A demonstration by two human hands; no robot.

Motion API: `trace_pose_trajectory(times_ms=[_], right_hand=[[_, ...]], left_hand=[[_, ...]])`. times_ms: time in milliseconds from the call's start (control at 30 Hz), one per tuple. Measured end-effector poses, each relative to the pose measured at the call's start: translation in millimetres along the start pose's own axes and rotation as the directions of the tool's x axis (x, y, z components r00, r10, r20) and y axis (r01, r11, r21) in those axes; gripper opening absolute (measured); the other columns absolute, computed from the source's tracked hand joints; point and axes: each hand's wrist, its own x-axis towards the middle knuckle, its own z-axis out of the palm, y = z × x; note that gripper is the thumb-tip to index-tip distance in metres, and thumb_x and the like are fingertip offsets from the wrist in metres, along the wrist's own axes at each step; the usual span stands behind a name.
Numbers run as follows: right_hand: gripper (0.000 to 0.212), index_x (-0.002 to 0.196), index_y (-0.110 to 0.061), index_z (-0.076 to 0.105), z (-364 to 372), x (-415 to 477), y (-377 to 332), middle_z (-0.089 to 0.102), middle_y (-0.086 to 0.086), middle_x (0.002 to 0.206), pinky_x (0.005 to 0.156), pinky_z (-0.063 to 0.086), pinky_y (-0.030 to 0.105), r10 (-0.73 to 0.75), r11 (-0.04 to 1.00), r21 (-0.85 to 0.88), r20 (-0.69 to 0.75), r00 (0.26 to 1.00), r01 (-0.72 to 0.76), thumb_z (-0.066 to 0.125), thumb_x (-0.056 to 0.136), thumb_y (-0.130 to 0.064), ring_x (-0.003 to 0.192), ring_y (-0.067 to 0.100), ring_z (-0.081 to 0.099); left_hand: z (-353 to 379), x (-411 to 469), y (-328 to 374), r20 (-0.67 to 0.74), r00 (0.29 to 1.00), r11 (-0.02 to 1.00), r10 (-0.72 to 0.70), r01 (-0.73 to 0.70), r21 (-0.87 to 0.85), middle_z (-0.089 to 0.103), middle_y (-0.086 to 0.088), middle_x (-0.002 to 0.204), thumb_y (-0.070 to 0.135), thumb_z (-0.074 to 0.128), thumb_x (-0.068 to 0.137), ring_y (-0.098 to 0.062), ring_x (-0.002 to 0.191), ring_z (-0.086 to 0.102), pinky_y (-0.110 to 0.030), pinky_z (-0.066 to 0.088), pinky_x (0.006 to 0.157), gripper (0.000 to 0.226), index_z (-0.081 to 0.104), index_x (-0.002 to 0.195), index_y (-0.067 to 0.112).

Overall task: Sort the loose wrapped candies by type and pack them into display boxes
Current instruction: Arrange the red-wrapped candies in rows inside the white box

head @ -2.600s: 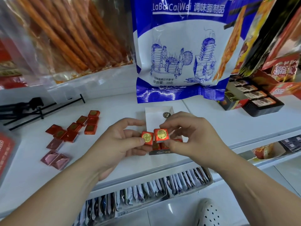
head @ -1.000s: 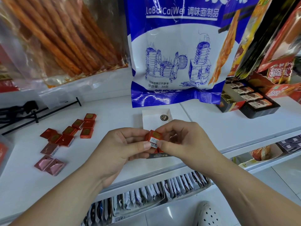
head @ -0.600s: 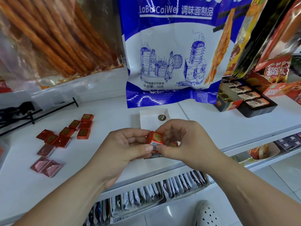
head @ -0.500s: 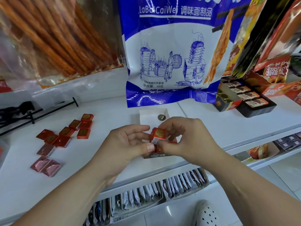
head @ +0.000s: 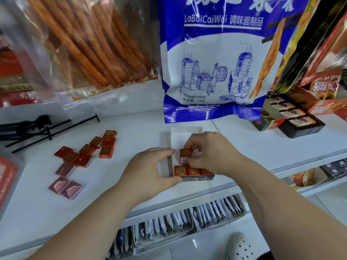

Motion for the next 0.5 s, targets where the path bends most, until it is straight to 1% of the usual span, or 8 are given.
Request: trace_pose_trajectory(times_ms=[133, 200, 233, 300, 333, 433, 467, 500], right_hand=[[0.023, 0.1, -0.031, 0.073, -2, 0, 3, 0.071, -0.016, 0.096, 0.084, 0.054, 0.022, -0.002, 0.984, 0.178, 0.101, 0.995, -0.016, 0.08, 0.078, -0.032, 0.089, -0.004, 0.066], [0.025, 0.106, -0.034, 0.073, -5, -1, 5, 0.067, -0.02, 0.098, 0.086, 0.052, 0.02, -0.009, 0.986, 0.164, 0.138, 0.99, -0.014, 0.077, 0.081, -0.035, 0.092, -0.003, 0.064], [0.027, 0.109, -0.036, 0.072, -6, -2, 5, 0.065, -0.023, 0.097, 0.087, 0.049, 0.019, -0.009, 0.99, 0.141, 0.145, 0.989, -0.012, 0.075, 0.083, -0.038, 0.093, -0.002, 0.062], [0.032, 0.117, -0.039, 0.07, -6, -5, 6, 0.062, -0.026, 0.097, 0.088, 0.044, 0.018, -0.01, 0.994, 0.107, 0.113, 0.994, -0.002, 0.072, 0.084, -0.041, 0.097, -0.002, 0.057], [0.034, 0.119, -0.038, 0.069, -6, -6, 6, 0.065, -0.024, 0.099, 0.087, 0.042, 0.017, -0.016, 0.995, 0.101, 0.076, 0.997, 0.008, 0.071, 0.086, -0.039, 0.099, -0.002, 0.056], [0.028, 0.119, -0.036, 0.07, -8, -10, 7, 0.067, -0.017, 0.098, 0.085, 0.041, 0.014, -0.006, 0.993, 0.115, 0.001, 1.0, 0.006, 0.065, 0.091, -0.033, 0.096, 0.001, 0.058], [0.026, 0.118, -0.036, 0.07, -8, -11, 7, 0.066, -0.017, 0.098, 0.089, 0.042, 0.018, 0.0, 0.995, 0.102, 0.004, 1.0, -0.001, 0.062, 0.093, -0.033, 0.098, 0.001, 0.059], [0.025, 0.117, -0.036, 0.071, -6, -12, 6, 0.066, -0.016, 0.099, 0.095, 0.043, 0.025, -0.003, 0.997, 0.072, 0.011, 1.0, 0.002, 0.059, 0.095, -0.032, 0.102, 0.003, 0.058]], left_hand=[[-3, 1, -6, 0.057, 0.998, 0.998, 0.039, -0.041, 0.037, 0.054, 0.015, 0.129, 0.054, 0.082, 0.067, 0.001, 0.081, 0.039, -0.014, 0.035, 0.084, 0.084, 0.045, 0.142, 0.041], [-4, 1, -8, 0.079, 0.996, 0.998, 0.046, -0.049, 0.045, 0.052, 0.019, 0.126, 0.051, 0.082, 0.068, 0.007, 0.081, 0.043, -0.008, 0.033, 0.08, 0.086, 0.042, 0.143, 0.042], [-4, 1, -8, 0.086, 0.995, 0.998, 0.047, -0.05, 0.043, 0.05, 0.021, 0.121, 0.051, 0.082, 0.069, 0.011, 0.081, 0.044, -0.005, 0.032, 0.076, 0.086, 0.04, 0.144, 0.043], [-5, 0, -8, 0.088, 0.995, 0.998, 0.051, -0.055, 0.037, 0.045, 0.024, 0.108, 0.051, 0.082, 0.068, 0.017, 0.083, 0.045, -0.004, 0.034, 0.071, 0.087, 0.039, 0.144, 0.044], [-5, 0, -8, 0.087, 0.995, 0.998, 0.055, -0.058, 0.033, 0.045, 0.024, 0.104, 0.052, 0.082, 0.068, 0.017, 0.084, 0.045, -0.004, 0.035, 0.07, 0.086, 0.04, 0.143, 0.044], [-4, 1, -10, 0.082, 0.994, 0.997, 0.07, -0.073, 0.027, 0.051, 0.028, 0.104, 0.055, 0.081, 0.066, 0.012, 0.084, 0.048, -0.006, 0.036, 0.07, 0.086, 0.043, 0.142, 0.042], [-3, 2, -10, 0.075, 0.995, 0.997, 0.072, -0.075, 0.028, 0.052, 0.029, 0.104, 0.056, 0.081, 0.066, 0.009, 0.083, 0.049, -0.007, 0.036, 0.07, 0.085, 0.044, 0.142, 0.041], [-2, 3, -11, 0.067, 0.995, 0.997, 0.073, -0.075, 0.027, 0.054, 0.029, 0.104, 0.055, 0.081, 0.067, 0.007, 0.083, 0.05, -0.007, 0.036, 0.07, 0.084, 0.046, 0.141, 0.041]])
